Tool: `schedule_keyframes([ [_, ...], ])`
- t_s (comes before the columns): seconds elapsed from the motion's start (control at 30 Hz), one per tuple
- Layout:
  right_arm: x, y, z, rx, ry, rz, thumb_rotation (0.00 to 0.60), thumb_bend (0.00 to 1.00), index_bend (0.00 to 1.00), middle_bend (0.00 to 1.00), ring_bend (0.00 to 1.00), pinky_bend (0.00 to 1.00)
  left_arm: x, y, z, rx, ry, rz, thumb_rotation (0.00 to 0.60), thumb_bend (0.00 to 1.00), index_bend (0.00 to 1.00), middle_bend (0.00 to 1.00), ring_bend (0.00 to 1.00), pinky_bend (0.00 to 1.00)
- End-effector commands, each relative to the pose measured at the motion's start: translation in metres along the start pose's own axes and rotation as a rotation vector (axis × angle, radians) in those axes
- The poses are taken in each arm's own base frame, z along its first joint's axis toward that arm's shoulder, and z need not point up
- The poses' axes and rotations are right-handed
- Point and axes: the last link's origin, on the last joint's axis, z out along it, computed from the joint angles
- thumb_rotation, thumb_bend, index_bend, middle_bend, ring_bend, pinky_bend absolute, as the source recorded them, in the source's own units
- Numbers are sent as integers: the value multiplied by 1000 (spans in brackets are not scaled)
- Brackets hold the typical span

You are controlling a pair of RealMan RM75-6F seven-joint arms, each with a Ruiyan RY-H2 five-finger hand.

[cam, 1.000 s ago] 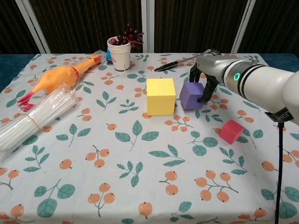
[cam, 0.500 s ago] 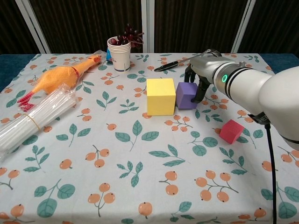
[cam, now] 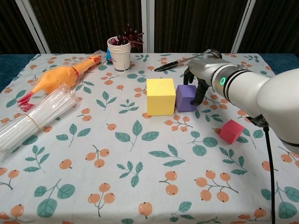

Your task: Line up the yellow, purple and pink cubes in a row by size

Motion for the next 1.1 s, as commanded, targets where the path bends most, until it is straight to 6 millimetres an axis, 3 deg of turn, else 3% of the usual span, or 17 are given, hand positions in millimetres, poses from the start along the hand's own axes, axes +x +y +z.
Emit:
schedule_keyframes([
  [0.03,0,0,0,-2,2,0,600,139,359,204,0,0,0,0,0,1,1,0,600,0,214,193,115,168],
  [0.23,1,0,2,-2,1,6,600,76,323,191,0,0,0,0,0,1,3,1,600,0,213,193,116,168],
  [0.53,5,2,-2,14,11,28,600,65,277,170,0,0,1,-2,-1,8,4,-1,600,0,214,194,115,168],
  [0.67,13,16,-13,33,18,59,600,66,250,155,0,0,0,-3,-2,12,1,-2,600,0,214,193,115,168],
  [0.83,31,48,-23,31,61,100,600,72,245,144,0,0,1,-3,-2,10,4,1,600,0,213,193,116,168],
  [0.97,38,62,-12,10,88,86,600,53,245,133,0,0,2,-1,-3,4,8,3,600,0,214,193,116,168],
  [1.1,35,65,8,-5,74,43,600,8,244,119,0,0,2,0,-4,12,2,4,600,0,214,193,116,168],
])
